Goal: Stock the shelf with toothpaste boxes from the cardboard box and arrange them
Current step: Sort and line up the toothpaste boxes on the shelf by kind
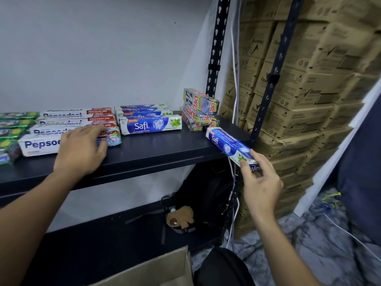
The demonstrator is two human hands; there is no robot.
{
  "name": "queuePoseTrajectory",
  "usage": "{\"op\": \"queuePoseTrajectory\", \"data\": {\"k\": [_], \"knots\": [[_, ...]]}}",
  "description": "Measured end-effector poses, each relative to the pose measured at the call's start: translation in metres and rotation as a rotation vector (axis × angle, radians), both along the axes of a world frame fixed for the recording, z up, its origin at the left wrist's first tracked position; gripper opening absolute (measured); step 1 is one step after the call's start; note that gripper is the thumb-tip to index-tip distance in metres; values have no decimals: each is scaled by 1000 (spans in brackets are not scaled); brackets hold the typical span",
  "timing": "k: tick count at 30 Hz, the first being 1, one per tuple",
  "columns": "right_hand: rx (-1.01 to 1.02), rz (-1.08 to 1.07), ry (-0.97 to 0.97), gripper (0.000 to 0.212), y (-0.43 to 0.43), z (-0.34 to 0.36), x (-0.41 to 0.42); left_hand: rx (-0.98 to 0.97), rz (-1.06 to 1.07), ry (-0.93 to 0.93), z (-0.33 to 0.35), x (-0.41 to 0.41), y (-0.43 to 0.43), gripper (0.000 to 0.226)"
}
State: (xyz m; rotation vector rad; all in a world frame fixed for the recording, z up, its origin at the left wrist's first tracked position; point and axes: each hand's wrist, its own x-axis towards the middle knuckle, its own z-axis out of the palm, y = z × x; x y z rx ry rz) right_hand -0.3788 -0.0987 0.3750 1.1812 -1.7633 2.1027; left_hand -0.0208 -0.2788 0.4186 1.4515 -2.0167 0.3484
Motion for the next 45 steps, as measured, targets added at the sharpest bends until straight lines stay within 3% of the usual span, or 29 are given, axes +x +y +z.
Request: {"op": "queuePoseTrajectory", "data": {"k": [7, 13, 17, 24, 31, 40, 45], "knots": [[-75, 237, -75, 26, -3, -11, 34, 9, -1, -4, 2, 0, 3, 44], [-27, 490, -49, 28, -19, -5, 55, 2, -4, -2, 1, 0, 2, 32], [114, 630, 29, 25, -49, 13, 51, 7, -5, -2, 0, 1, 1, 33], [560, 788, 356, 22, -119, 54, 7, 21, 7, 5, 2, 0, 3, 44], [702, 922, 249, 30, -151, 66, -3, 5, 4, -1, 0, 1, 0, 45], [558, 881, -119, 17, -176, 61, -2, -1, -14, 27, -2, 2, -1, 43], [529, 577, 78, 41, -185, 47, 4, 4, -11, 30, -2, 2, -2, 43]]}}
